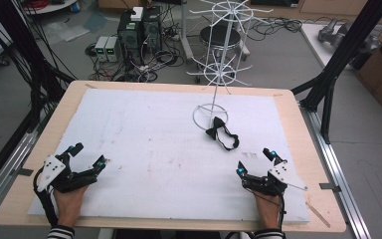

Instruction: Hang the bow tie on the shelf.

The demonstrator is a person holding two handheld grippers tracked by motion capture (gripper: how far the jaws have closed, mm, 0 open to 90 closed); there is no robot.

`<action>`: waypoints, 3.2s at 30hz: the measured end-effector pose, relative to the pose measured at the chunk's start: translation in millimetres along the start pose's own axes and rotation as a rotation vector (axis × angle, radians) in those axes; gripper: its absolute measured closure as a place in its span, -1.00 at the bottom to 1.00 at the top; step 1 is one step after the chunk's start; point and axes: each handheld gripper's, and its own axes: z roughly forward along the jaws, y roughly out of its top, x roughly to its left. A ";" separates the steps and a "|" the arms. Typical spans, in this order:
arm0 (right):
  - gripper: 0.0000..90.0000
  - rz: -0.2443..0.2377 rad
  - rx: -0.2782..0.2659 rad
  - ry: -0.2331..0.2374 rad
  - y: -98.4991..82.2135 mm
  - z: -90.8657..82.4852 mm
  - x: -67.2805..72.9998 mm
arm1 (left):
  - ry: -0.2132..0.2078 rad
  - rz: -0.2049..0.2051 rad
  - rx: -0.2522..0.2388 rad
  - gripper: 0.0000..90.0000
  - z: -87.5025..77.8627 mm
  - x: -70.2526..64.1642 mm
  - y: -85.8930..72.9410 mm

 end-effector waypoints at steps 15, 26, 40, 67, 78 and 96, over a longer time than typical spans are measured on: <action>-0.99 -0.007 0.017 -0.017 0.4 1.0 2.5 | -0.004 0.008 0.001 -0.80 -0.1 -0.2 0.1; -0.99 -0.002 0.014 -0.022 0.5 0.8 1.9 | -0.004 0.010 -0.001 -0.80 -0.1 -0.4 0.0; -0.99 -0.037 0.131 0.021 23.4 16.4 -3.5 | -0.004 0.008 0.001 -0.80 -0.2 -0.1 0.1; -0.93 -0.033 0.383 0.156 73.6 98.0 -26.8 | -0.003 0.003 0.001 -0.80 -0.1 0.2 0.1; -0.85 -0.043 0.441 0.146 70.9 136.9 -34.1 | -0.006 -0.004 -0.007 -0.80 -0.7 1.1 -0.1; -0.49 -0.071 0.581 0.087 49.6 167.8 -36.7 | -0.007 -0.007 -0.009 -0.80 -0.7 1.0 -0.1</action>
